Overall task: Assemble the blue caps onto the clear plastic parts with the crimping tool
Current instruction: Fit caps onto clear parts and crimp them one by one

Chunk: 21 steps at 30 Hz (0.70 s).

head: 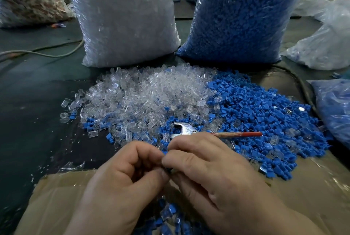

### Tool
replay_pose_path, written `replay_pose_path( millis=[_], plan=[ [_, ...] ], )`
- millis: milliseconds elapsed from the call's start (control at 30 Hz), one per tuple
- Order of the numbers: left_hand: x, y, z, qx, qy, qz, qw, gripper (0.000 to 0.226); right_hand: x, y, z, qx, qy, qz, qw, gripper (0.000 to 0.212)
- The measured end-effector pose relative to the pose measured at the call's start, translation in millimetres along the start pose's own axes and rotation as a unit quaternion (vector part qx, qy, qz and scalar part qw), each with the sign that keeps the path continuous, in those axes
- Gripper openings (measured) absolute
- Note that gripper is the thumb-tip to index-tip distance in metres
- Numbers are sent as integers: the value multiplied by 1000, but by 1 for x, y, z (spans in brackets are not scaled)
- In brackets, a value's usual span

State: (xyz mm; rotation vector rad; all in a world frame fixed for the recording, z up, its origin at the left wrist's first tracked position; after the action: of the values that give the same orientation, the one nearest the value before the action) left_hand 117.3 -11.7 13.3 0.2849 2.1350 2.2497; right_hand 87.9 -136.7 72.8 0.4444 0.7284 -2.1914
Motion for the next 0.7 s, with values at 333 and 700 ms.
replay_pose_path(
  millis=[333,700],
  plan=[
    [-1,-21,27,16,99,59,993,36,36,85,-1,237,-256,-260,900,78],
    [-1,-16,25,64,92,44,993,35,20,79,15,233,-158,-244,928,47]
  ],
)
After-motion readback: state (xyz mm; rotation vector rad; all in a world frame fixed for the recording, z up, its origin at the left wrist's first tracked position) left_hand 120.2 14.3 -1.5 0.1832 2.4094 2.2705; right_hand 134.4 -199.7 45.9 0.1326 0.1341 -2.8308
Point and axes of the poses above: each hand's wrist, its own x-axis away from the middle knuckle, its own z-axis out of the back of the hand, y = z × x, the point moved 10 cm from there along -x, towards the middle knuckle, and after that the axes turned 9 degrees about z, right-handed, at the moved point
